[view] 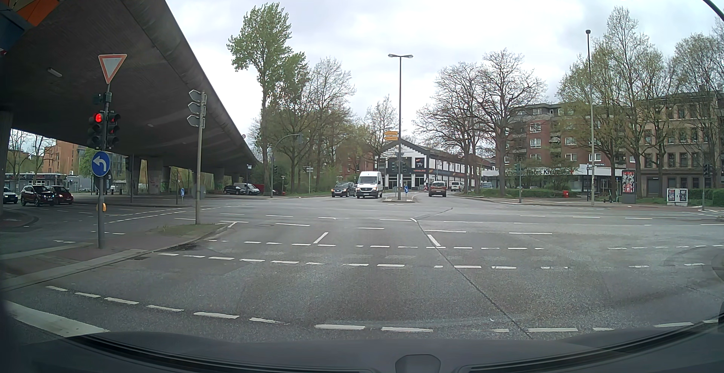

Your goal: Follow the waypoints while adhering to traffic rules and regulations

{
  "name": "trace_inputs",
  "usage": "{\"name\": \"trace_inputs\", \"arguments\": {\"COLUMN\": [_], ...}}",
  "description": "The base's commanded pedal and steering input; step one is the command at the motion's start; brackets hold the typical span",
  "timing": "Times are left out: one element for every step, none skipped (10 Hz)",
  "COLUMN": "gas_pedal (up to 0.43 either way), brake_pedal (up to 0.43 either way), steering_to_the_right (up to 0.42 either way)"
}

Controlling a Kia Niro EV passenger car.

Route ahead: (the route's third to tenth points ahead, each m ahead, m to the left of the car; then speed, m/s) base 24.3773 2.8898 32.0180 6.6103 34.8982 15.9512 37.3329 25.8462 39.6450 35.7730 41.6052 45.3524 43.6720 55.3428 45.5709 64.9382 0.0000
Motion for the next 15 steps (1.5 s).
{"name": "trace_inputs", "arguments": {"gas_pedal": [0.000,0.000,0.000,0.000,0.000,0.000,0.000,0.000,0.000,0.000,0.000,0.000,0.000,0.000,0.000], "brake_pedal": [0.280,0.274,0.280,0.274,0.280,0.274,0.274,0.280,0.280,0.280,0.280,0.274,0.280,0.274,0.280], "steering_to_the_right": [-0.011,-0.011,-0.011,-0.011,-0.011,-0.011,-0.011,-0.011,-0.011,-0.011,-0.011,-0.011,-0.011,-0.011,-0.011]}}
